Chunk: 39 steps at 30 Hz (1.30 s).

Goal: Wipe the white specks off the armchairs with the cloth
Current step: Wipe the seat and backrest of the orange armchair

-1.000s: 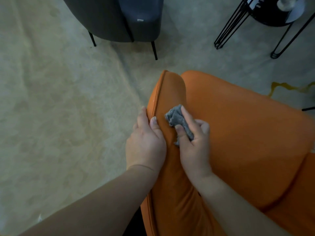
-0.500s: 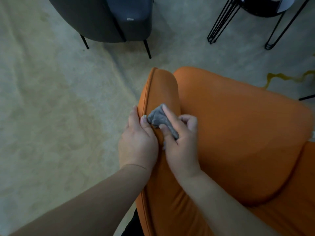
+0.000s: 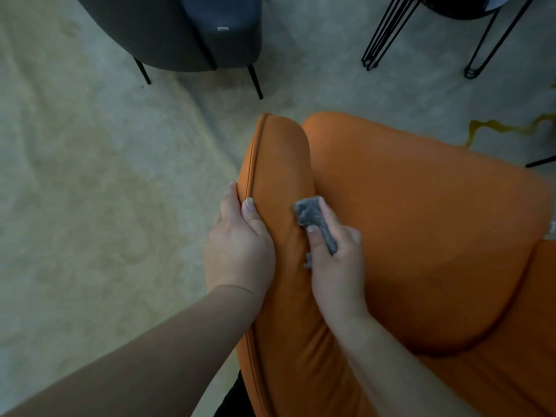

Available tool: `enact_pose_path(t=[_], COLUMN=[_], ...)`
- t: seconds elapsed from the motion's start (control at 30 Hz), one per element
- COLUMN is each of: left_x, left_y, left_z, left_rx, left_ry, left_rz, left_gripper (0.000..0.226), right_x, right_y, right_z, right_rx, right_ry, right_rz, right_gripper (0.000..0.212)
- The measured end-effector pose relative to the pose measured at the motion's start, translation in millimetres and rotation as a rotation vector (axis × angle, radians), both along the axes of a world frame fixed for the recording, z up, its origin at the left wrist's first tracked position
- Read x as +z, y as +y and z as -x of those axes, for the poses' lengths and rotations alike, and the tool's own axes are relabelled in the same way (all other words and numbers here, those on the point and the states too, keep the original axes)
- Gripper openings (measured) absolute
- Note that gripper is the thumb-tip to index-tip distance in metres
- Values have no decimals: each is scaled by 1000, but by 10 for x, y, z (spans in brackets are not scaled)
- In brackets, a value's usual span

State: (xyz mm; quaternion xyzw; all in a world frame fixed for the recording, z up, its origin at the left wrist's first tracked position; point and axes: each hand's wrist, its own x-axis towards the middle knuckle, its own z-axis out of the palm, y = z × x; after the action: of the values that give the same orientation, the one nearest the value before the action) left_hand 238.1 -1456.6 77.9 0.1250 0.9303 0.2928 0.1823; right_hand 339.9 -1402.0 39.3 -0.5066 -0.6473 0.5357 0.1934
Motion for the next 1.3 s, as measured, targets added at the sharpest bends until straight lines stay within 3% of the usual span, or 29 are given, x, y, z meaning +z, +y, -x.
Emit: enact_pose_path(t=[0.17,0.37,0.53,0.73,0.87,1.07,1.2,1.3], left_x=[-6,-36,-57,-29,-40,28,130,257], left_y=[-5,0,-11,-7,3,-54,-104,-167], left_z=[0,5,18,34,47,61,153,248], left_rx=[1,0,-3,-16,-21,-53,-107,-201], left_ry=[11,38,37,32,21,-85,-241,-301], left_rz=[-17,15,19,8,-4,-66,-124,-36], left_gripper=[45,46,48,46,45,44,47,50], right_x=[34,-290,-146,35,74,332,478,645], right_y=[258,923,592,80,-29,-6,-7,-1], right_z=[493,838,602,121,-132,-326,-368,-398], right_rx=[75,-14,-27,156,252,360,268,181], right_ry=[92,27,-20,46,53,-88,-174,-136], right_rz=[-209,-18,6,-232,-285,-302,-282,-204], right_gripper=[45,42,41,46,49,49,44,42])
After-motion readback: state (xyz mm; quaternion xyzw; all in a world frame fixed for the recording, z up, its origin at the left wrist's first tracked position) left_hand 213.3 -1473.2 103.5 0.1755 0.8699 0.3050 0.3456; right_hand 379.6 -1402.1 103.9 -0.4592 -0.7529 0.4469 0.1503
